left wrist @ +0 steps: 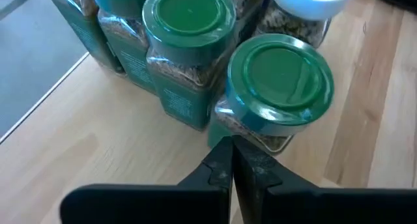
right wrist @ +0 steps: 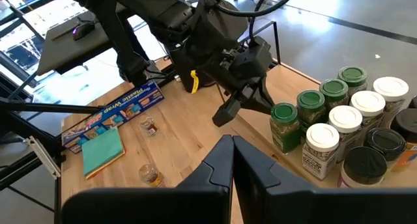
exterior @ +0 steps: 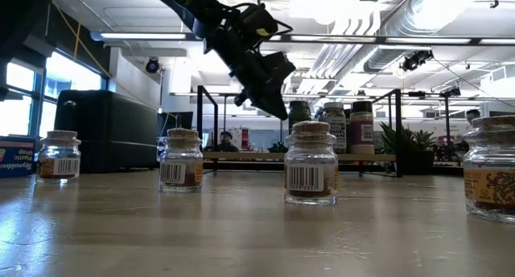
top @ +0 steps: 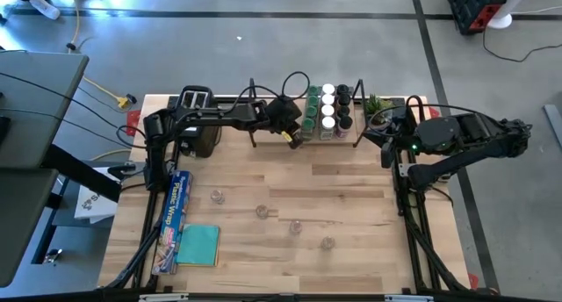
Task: Shelf spices
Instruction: Put the green spice bottle on the shelf and align with the other green spice bottles
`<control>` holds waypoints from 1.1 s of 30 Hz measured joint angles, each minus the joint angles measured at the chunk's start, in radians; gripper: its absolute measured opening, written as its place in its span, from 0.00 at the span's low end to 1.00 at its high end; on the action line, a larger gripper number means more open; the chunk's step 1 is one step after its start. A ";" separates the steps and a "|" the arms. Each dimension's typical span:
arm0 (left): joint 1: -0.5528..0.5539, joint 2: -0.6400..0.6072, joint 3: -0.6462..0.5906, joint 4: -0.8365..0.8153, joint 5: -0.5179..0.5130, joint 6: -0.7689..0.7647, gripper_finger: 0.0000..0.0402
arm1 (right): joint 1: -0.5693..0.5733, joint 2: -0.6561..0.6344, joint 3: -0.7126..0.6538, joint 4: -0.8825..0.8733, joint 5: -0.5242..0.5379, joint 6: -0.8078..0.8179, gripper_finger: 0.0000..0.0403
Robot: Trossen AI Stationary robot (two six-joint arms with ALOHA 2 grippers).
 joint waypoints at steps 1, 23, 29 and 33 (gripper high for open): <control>0.000 0.000 0.000 0.006 0.000 -0.009 0.01 | 0.000 0.000 0.000 0.000 0.000 -0.001 0.01; -0.074 0.031 0.018 -0.065 0.099 -0.006 0.00 | 0.000 0.000 0.000 -0.009 0.019 -0.002 0.01; -0.081 0.074 0.016 -0.010 0.046 -0.085 0.00 | 0.000 0.000 0.000 -0.009 0.017 -0.002 0.01; -0.080 0.078 0.016 0.055 0.020 -0.128 0.00 | 0.000 0.000 0.000 -0.009 0.007 0.000 0.01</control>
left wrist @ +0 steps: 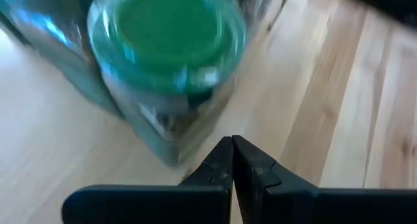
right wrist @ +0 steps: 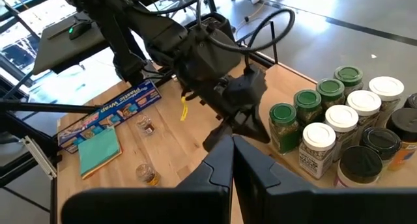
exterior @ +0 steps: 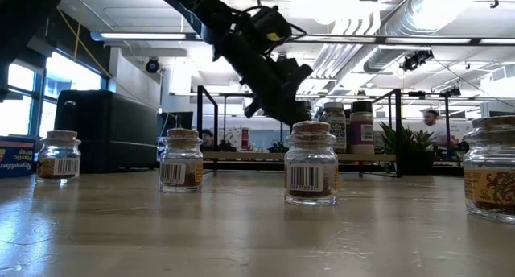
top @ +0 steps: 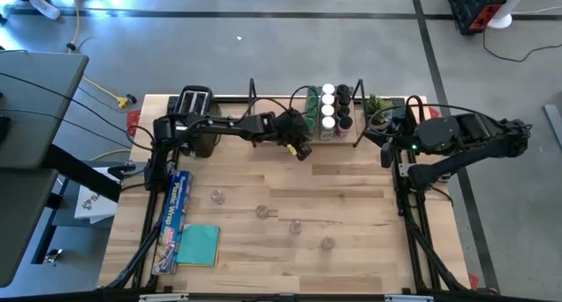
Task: Shelf spices
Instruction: Put the green spice bottle on the shelf and align with the other green spice bottles
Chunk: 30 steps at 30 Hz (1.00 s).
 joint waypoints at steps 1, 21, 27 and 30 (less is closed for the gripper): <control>0.000 0.000 0.000 0.016 -0.006 -0.006 0.00 | 0.000 0.000 0.000 0.000 -0.001 0.000 0.01; 0.000 0.000 0.000 0.143 -0.024 -0.125 0.00 | 0.000 0.000 0.000 -0.001 0.000 -0.003 0.01; -0.007 -0.008 0.000 0.145 0.037 -0.131 0.00 | 0.000 0.000 0.000 -0.001 0.000 -0.003 0.01; -0.019 -0.034 0.000 0.107 0.075 -0.125 0.00 | 0.000 0.000 0.000 -0.001 0.000 -0.003 0.01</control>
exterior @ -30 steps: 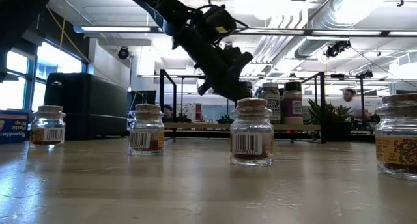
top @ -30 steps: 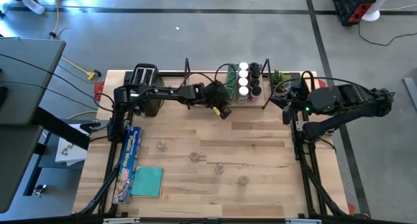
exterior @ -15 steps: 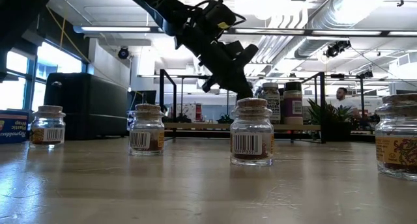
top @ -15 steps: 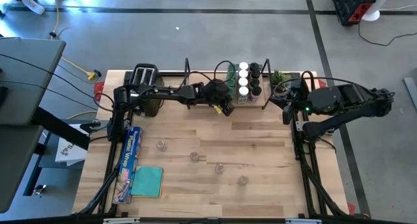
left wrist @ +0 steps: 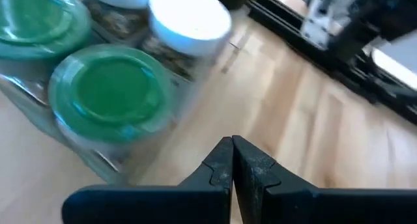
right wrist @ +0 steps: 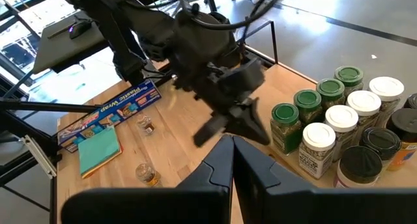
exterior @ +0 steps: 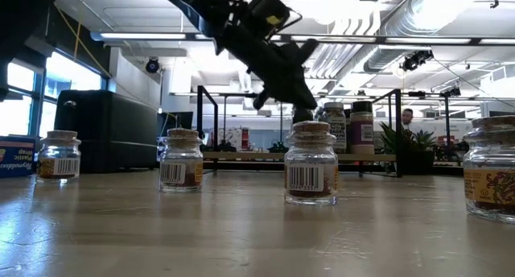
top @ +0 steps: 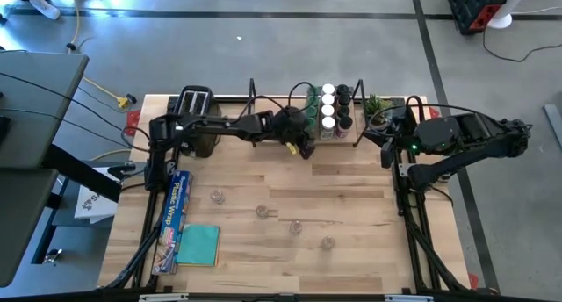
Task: Shelf spices
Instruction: Put the green spice bottle on the shelf and align with the other green spice bottles
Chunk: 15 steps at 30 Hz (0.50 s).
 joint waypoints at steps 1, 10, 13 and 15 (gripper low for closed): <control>-0.004 -0.012 0.000 -0.026 0.006 0.007 0.00 | 0.000 0.000 0.000 0.000 0.000 0.000 0.01; 0.008 -0.051 0.001 -0.341 -0.115 -0.058 0.00 | 0.000 0.000 0.000 -0.011 0.000 0.000 0.01; 0.031 -0.050 0.001 -0.377 -0.183 -0.142 0.00 | 0.000 0.000 0.000 -0.014 0.000 0.000 0.01; 0.049 -0.048 -0.006 -0.377 -0.227 -0.195 0.00 | 0.000 0.000 0.000 -0.014 0.000 0.000 0.01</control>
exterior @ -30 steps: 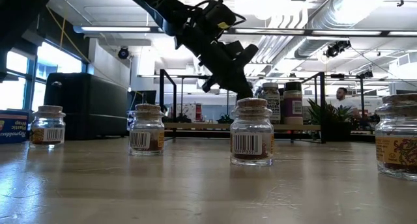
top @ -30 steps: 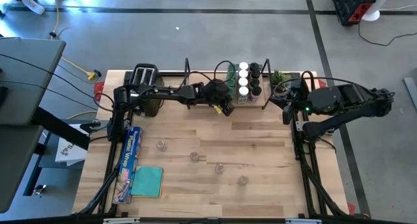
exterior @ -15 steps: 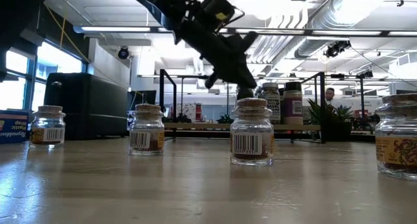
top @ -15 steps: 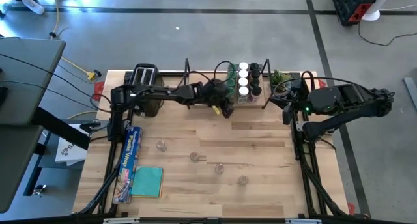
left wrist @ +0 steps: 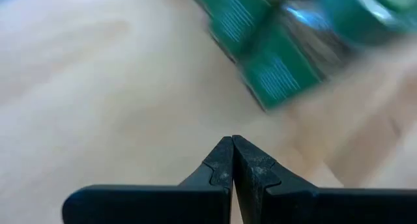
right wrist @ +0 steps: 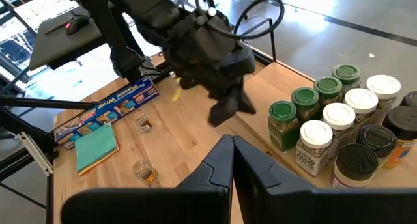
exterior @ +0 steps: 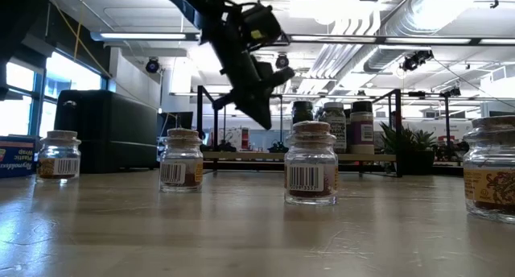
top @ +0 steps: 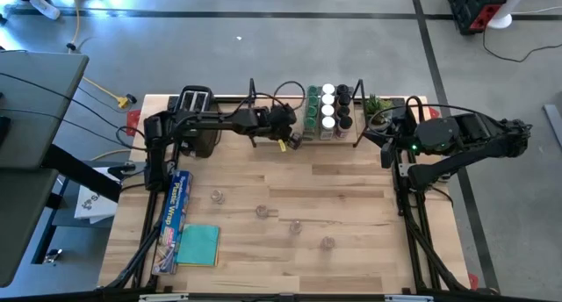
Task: Shelf spices
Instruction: Put the green spice bottle on the shelf and align with the other green spice bottles
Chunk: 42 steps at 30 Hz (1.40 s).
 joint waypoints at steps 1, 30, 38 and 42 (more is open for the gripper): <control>0.010 0.000 -0.010 0.028 -0.014 -0.014 0.00 | 0.000 0.000 0.000 0.000 0.000 0.000 0.01; 0.050 0.040 -0.024 0.328 0.080 -0.091 0.00 | 0.000 0.000 0.000 -0.002 0.000 0.000 0.01; 0.050 0.034 -0.017 0.203 0.118 -0.114 0.00 | 0.000 0.000 0.000 -0.003 0.000 0.000 0.01; 0.034 0.045 -0.017 0.229 0.121 -0.116 0.00 | 0.000 0.000 0.000 -0.006 0.000 0.001 0.01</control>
